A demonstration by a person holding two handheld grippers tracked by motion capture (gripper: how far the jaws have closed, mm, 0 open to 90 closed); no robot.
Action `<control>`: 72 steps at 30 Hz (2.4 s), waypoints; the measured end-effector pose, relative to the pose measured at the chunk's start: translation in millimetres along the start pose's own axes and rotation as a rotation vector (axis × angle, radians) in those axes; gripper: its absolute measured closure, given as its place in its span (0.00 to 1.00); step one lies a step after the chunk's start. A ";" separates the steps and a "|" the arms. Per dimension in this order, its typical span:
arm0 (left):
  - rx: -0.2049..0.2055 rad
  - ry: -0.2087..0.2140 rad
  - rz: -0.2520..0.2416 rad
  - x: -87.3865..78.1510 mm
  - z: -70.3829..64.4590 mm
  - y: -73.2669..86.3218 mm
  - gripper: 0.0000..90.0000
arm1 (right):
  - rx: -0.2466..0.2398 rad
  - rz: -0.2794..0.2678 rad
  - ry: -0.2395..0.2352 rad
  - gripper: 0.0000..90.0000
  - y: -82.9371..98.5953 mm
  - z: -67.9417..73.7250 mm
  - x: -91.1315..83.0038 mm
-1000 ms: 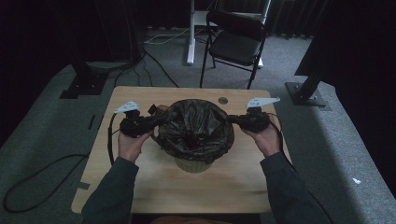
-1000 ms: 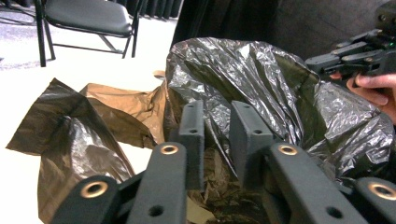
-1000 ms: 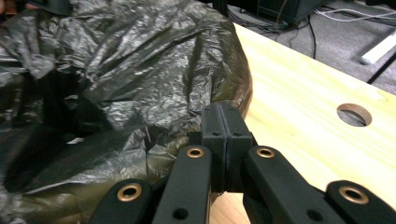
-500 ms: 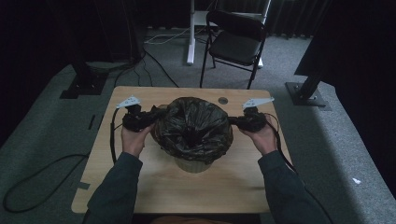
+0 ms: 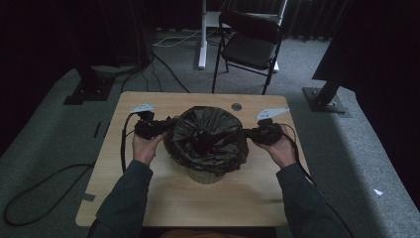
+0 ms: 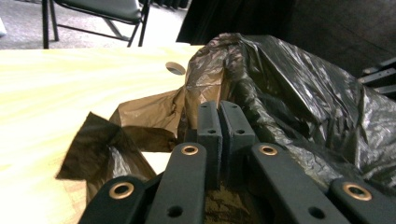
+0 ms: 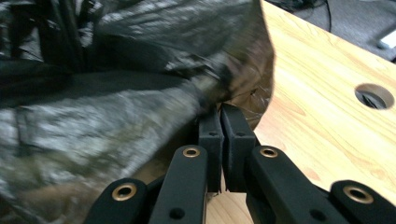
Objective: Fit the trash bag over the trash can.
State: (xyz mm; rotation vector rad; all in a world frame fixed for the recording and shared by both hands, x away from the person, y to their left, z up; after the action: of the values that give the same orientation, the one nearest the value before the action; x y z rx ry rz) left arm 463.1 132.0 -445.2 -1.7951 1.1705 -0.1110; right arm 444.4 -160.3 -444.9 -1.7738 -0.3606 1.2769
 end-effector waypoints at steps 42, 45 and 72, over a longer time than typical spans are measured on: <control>0.354 0.142 0.054 -25.1 -97.6 -24.3 0.65 | -0.027 0.003 -0.015 0.89 2.3 5.0 0.1; 0.378 0.151 0.076 -14.9 -107.3 -25.6 0.64 | -0.026 0.000 -0.016 0.89 2.5 5.1 0.1; 0.582 0.013 0.478 75.4 -122.7 0.1 0.63 | -0.028 -0.006 -0.013 0.89 2.3 6.1 -2.0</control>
State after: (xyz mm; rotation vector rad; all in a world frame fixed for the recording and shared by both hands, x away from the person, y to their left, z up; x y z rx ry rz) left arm 439.1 -5.3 -408.5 -0.9850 1.3737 -0.1621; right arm 437.7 -160.0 -445.9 -1.7872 -0.3934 1.2856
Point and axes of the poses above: each handheld gripper's, and its own axes: x roughly forward along the jaws, y roughly out of its underside, z roughly to its left, the point moved 8 cm from there along x, roughly forward along the jaws, and after that the axes turned 11 degrees about -x, right-handed, at the moved point
